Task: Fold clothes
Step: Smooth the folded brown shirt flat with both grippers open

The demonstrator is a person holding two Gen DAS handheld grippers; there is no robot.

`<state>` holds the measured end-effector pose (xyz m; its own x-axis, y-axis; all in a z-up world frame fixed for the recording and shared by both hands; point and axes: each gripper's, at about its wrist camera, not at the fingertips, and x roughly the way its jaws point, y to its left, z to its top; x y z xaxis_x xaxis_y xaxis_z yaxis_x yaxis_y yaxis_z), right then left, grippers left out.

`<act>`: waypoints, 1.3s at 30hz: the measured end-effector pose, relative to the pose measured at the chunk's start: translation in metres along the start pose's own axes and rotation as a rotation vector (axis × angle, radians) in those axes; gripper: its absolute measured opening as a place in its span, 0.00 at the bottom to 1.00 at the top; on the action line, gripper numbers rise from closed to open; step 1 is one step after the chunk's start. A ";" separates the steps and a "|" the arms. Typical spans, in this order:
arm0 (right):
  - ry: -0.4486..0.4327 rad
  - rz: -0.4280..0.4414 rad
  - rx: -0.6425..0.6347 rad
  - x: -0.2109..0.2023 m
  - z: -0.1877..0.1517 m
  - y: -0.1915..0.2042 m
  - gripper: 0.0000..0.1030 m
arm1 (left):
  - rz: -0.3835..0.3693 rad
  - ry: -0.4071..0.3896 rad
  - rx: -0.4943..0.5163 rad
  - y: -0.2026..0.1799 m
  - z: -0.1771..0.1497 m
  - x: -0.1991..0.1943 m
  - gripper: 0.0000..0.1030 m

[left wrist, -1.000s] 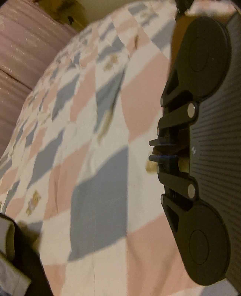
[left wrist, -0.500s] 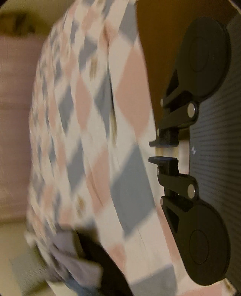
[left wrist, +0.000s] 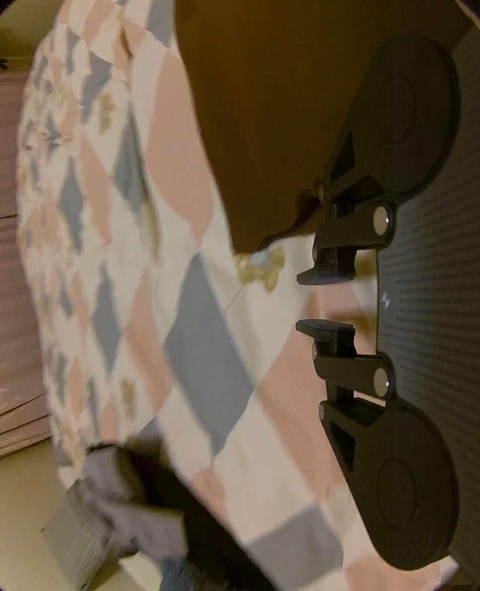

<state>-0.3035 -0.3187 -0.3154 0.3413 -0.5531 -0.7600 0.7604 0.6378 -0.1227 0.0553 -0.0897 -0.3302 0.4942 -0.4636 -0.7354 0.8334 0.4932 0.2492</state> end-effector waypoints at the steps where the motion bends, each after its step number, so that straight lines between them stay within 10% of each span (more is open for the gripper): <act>1: -0.014 0.024 -0.006 -0.015 -0.002 0.005 0.33 | -0.018 -0.021 0.005 -0.002 0.000 -0.018 0.15; 6: -0.005 0.207 -0.137 -0.056 -0.031 0.068 0.34 | -0.171 -0.050 0.087 -0.044 -0.024 -0.076 0.18; 14: 0.150 0.093 -0.121 -0.046 -0.073 0.067 0.30 | -0.146 0.065 0.229 -0.064 -0.088 -0.061 0.21; 20: 0.078 0.104 -0.058 -0.079 -0.050 0.073 0.32 | -0.183 0.031 0.133 -0.046 -0.053 -0.087 0.17; 26: 0.367 0.097 -0.038 -0.042 -0.057 0.088 0.38 | -0.238 0.271 0.133 -0.073 -0.054 -0.048 0.21; 39: 0.157 0.347 -0.032 -0.098 0.083 0.028 0.57 | -0.085 0.268 -0.067 -0.082 0.106 -0.147 0.46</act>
<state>-0.2698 -0.2910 -0.1920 0.4849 -0.2136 -0.8481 0.5955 0.7908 0.1413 -0.0592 -0.1402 -0.1759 0.3331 -0.2982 -0.8945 0.8461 0.5131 0.1441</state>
